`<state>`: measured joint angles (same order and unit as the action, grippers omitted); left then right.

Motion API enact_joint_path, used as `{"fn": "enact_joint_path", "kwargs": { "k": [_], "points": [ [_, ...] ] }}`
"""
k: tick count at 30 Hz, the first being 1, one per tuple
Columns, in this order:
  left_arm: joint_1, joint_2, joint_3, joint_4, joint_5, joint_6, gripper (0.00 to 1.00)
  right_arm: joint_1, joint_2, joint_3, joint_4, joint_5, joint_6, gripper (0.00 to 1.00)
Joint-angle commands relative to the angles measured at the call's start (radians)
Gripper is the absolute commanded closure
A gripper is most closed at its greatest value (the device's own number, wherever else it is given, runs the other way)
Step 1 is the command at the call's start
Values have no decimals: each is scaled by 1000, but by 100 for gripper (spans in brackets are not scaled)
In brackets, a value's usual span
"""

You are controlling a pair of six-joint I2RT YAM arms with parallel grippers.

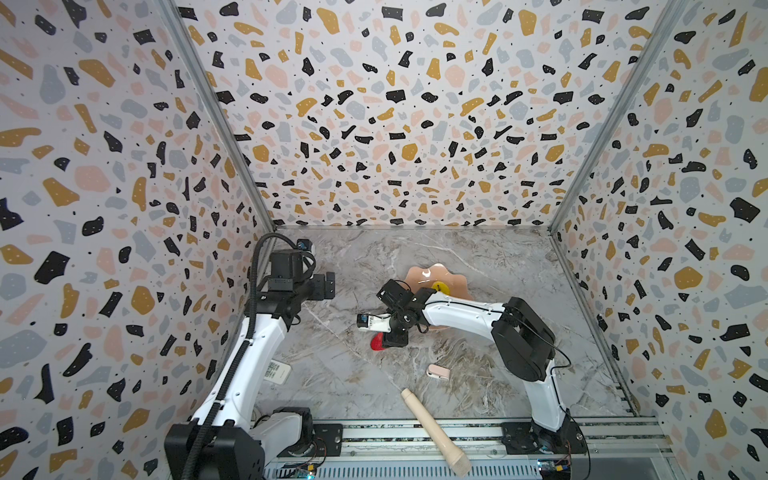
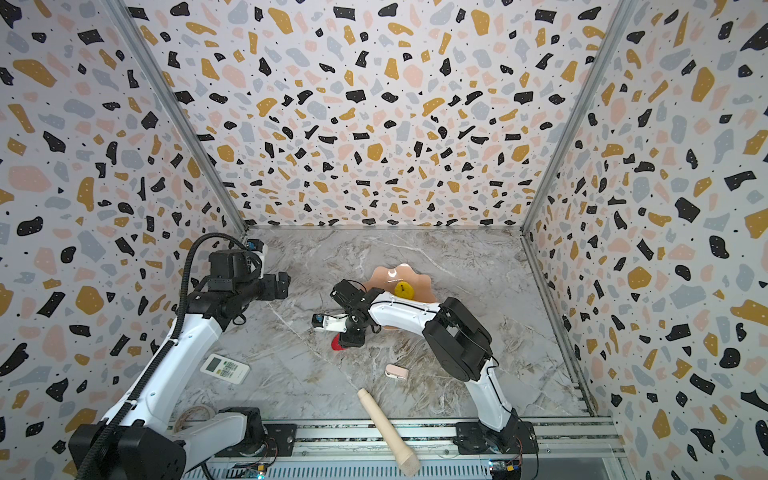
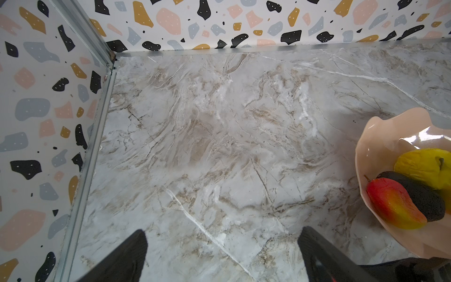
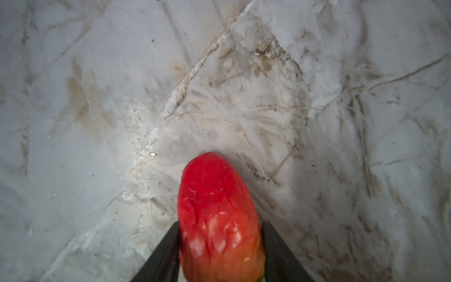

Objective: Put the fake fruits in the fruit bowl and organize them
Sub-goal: 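Move the right gripper to the red strawberry and grasp it, then place the strawberry in the bowl beside the red mango and release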

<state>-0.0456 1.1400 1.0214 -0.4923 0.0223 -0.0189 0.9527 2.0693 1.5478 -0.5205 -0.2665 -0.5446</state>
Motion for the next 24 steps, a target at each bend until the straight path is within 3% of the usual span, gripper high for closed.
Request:
{"fn": "enact_joint_path", "kwargs": {
  "k": [1,9,16,24],
  "points": [
    [7,-13,-9,29,4,4,0,-26,-57,40,-52,-9,11,53],
    [7,-11,-8,28,3,4,0,-118,-175,36,-62,23,18,60],
    [7,-8,-6,27,4,4,0,-278,-282,-18,1,-8,47,62],
    [7,-2,-1,26,4,4,1,-374,-291,-38,26,16,58,63]
  ]
}}
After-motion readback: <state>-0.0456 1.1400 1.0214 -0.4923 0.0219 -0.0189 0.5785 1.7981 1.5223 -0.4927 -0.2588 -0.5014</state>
